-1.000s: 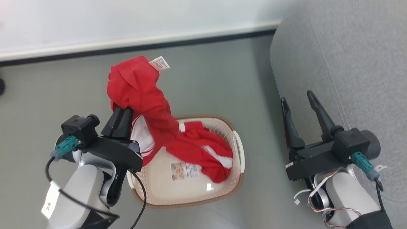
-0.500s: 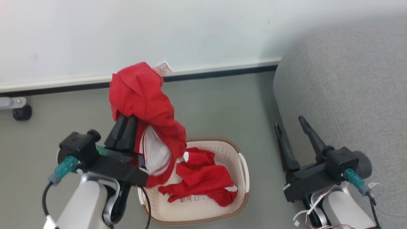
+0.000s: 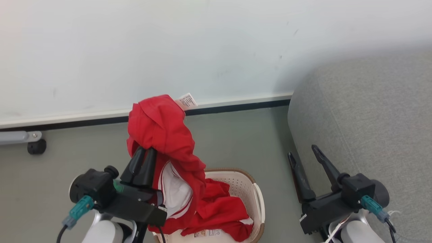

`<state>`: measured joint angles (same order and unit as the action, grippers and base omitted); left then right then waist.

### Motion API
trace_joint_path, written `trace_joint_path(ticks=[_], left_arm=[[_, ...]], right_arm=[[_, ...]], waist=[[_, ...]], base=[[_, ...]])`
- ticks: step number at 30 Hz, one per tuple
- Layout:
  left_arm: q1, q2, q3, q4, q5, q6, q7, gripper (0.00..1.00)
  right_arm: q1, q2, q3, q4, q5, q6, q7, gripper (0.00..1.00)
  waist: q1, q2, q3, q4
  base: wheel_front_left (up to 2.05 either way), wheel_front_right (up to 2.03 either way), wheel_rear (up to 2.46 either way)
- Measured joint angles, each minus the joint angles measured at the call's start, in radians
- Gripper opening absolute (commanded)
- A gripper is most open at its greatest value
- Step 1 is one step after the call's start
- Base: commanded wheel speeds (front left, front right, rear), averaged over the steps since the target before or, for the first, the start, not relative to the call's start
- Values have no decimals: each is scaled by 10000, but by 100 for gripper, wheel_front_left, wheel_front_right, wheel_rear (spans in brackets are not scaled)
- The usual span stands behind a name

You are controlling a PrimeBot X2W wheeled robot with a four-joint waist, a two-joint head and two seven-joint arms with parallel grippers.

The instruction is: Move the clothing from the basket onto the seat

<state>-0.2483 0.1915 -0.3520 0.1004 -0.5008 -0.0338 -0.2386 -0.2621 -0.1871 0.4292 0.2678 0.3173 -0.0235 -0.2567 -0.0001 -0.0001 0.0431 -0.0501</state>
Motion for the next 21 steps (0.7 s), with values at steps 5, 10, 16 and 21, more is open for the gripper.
trace_joint_path(ticks=[5,10,16,21], left_arm=[[348,35,-109,-431,23,192,188,0],[530,54,-163,-821,25,357,439,0],[670,142,-146,-1170,25,522,662,0],[724,178,-134,-1319,25,608,794,0]], right_arm=[[255,2,17,-27,27,21,2,100],[398,-13,27,-115,94,58,12,100],[476,-19,29,-219,96,56,21,100],[476,-31,25,-288,96,54,90,100]], waist=[[1,1,-301,-58],[1,2,-430,-122],[1,1,-469,-164],[1,1,-470,-190]], base=[[0,0,0],[0,0,0],[0,0,0],[0,0,0]])
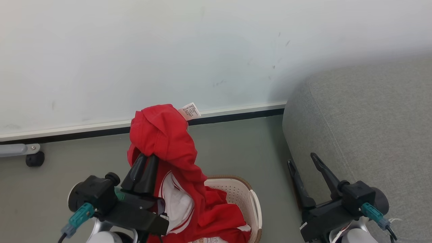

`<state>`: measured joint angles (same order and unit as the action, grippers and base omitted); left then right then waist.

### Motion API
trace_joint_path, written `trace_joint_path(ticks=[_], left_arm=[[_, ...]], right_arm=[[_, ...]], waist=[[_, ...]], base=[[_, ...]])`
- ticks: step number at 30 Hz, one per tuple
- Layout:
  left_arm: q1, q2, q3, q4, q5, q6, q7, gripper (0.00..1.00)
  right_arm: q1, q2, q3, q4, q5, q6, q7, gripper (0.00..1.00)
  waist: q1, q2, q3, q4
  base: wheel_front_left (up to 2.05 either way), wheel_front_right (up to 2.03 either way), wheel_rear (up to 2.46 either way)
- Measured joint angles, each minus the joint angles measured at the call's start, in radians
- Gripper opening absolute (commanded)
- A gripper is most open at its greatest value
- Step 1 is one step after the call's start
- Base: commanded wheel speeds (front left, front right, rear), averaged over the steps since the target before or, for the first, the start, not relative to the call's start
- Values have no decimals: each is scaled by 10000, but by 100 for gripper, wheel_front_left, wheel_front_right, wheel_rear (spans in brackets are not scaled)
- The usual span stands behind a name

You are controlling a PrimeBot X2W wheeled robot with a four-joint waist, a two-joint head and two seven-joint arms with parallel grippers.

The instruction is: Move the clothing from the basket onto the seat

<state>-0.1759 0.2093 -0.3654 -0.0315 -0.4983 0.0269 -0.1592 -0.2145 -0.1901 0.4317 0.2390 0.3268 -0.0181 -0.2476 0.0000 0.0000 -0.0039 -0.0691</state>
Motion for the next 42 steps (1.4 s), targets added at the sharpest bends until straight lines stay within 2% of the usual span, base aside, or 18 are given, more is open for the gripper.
trace_joint_path(ticks=[14,19,30,42], left_arm=[[6,50,-6,-491,0,173,441,0],[-18,46,-23,-531,0,176,552,0],[-50,59,12,-617,-2,261,698,0],[-79,69,6,-815,-4,268,815,0]], right_arm=[[9,-33,44,-320,2,-52,88,100],[-21,153,401,-466,-4,25,140,100],[-619,1001,1964,-332,-123,802,453,100],[-1784,1267,3547,384,-153,1191,719,100]], waist=[[1,0,93,-38],[1,0,187,71],[1,1,314,270],[1,0,485,432]], base=[[0,0,0],[0,0,0],[0,0,0],[0,0,0]])
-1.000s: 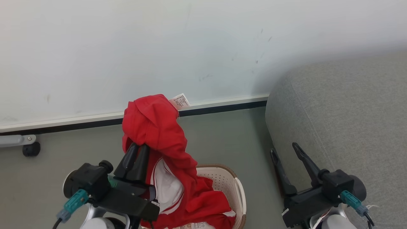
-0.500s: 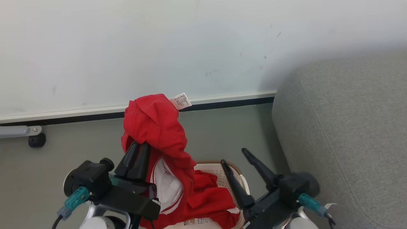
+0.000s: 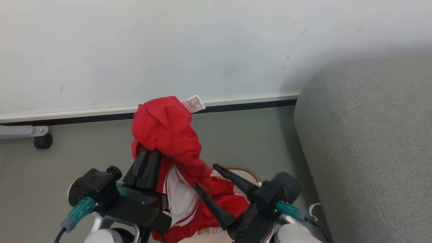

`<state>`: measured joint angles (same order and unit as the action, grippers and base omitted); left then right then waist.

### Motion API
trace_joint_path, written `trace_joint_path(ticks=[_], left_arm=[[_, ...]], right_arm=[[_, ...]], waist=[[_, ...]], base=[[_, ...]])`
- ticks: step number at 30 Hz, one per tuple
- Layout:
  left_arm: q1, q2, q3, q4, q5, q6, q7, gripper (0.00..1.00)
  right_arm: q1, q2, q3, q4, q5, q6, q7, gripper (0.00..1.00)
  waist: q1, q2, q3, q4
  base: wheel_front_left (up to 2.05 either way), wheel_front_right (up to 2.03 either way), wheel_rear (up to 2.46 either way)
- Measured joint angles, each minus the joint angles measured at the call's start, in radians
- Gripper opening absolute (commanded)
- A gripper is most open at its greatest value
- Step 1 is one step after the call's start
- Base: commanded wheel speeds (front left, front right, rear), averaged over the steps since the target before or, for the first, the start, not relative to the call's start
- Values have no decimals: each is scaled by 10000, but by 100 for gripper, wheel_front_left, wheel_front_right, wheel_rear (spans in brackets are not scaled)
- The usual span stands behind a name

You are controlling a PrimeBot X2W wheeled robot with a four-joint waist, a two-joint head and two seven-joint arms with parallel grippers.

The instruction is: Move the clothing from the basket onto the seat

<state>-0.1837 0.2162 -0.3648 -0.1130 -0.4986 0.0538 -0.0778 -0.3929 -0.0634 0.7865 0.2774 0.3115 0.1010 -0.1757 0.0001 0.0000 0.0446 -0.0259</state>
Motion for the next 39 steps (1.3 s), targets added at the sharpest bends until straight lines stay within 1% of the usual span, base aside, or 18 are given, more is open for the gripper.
trace_joint_path(ticks=[5,9,15,21,23,24,25,26,27,32,39], left_arm=[[-43,-25,-46,-4,-2,-2,44,0],[-208,-63,-100,-8,-2,-10,59,0],[-237,-88,-178,-42,-2,-15,61,0],[-371,-119,-244,-105,-2,-29,69,0],[-372,-119,-249,-136,-4,-109,73,0],[-372,-123,-251,-150,-6,-109,73,0],[-373,-127,-251,-163,-10,-109,73,0],[-374,-128,-253,-171,-19,-111,73,0],[-374,-130,-253,-176,-23,-113,73,0],[-386,-151,-259,-180,-81,-198,71,0],[-411,-148,-240,-180,-81,-198,67,0]], right_arm=[[-734,-10,380,493,33,44,75,100],[-1232,-29,1070,495,564,8,54,100],[-2080,-27,1875,677,1354,-382,-31,100],[-2696,-29,2382,1085,2031,-761,-109,100],[-2862,-29,2525,1237,2215,-878,-117,100],[-2947,-29,2594,1306,2332,-932,-117,82],[-3024,-29,2654,1373,2483,-938,-119,39],[-3103,-29,2713,1452,2591,-986,-123,31],[-3174,-29,2761,1507,2694,-1049,-151,0],[-3436,-27,3066,1659,3241,-1198,-207,0],[-3647,-27,3260,1837,3793,-1290,-380,0]], waist=[[0,0,97,77],[0,1,159,163],[0,1,246,289],[0,1,332,383],[0,1,362,408],[0,1,376,419],[0,1,390,429],[0,1,403,437],[0,1,415,444],[0,0,456,464],[-2,1,478,458]], base=[[0,0,0],[0,0,0],[0,0,0],[0,0,0],[0,0,0],[0,0,0],[0,0,0],[0,0,0],[0,0,0],[0,0,0],[0,0,0]])
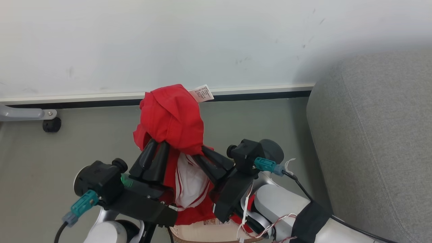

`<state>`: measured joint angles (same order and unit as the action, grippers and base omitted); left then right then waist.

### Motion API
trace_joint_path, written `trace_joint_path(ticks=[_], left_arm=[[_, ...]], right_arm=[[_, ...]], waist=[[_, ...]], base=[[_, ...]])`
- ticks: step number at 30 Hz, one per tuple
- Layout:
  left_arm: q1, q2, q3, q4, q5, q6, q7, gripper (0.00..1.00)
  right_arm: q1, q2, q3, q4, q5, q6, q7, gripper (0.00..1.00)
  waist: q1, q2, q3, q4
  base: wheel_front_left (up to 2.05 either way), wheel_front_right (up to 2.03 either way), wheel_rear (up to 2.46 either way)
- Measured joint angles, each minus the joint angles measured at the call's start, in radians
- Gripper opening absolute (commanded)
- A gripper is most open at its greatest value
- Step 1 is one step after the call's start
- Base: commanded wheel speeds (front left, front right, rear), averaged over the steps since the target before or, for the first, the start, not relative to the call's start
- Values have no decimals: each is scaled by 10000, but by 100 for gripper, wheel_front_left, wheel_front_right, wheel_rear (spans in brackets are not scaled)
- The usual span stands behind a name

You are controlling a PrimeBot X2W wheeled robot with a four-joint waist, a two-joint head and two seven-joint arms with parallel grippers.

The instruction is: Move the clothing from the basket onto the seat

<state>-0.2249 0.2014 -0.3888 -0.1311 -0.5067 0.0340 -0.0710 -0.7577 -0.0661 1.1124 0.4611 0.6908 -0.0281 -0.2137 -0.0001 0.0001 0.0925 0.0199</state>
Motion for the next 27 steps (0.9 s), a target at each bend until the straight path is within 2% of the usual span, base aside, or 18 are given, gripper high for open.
trace_joint_path(ticks=[1,2,4,5,6,15,27], left_arm=[[-23,15,13,0,4,2,-10,0],[-23,15,13,0,4,2,-10,21],[-58,52,21,2,35,6,-10,47],[-90,75,25,2,58,6,-10,80],[-113,98,27,0,65,6,-12,99],[-110,213,-73,10,186,12,-10,100],[459,533,-683,10,608,-81,309,100]], right_arm=[[-109,0,15,58,125,-65,-40,0],[-109,0,15,58,125,-65,-40,0],[-192,0,0,100,238,-71,-105,0],[-220,0,-2,140,286,-71,-140,0],[-251,0,-23,182,349,-73,-167,0],[-643,-2,-617,713,756,-161,-341,0],[-727,-27,-1290,1804,759,-159,-351,0]], waist=[[0,-1,5,-7],[0,-1,5,-7],[0,0,6,-18],[0,0,6,-25],[0,0,5,-33],[0,-1,-41,-162],[1,-1,-25,-468]], base=[[0,0,0],[0,0,0],[0,0,0],[0,0,0],[0,0,0],[0,0,0],[0,0,0]])
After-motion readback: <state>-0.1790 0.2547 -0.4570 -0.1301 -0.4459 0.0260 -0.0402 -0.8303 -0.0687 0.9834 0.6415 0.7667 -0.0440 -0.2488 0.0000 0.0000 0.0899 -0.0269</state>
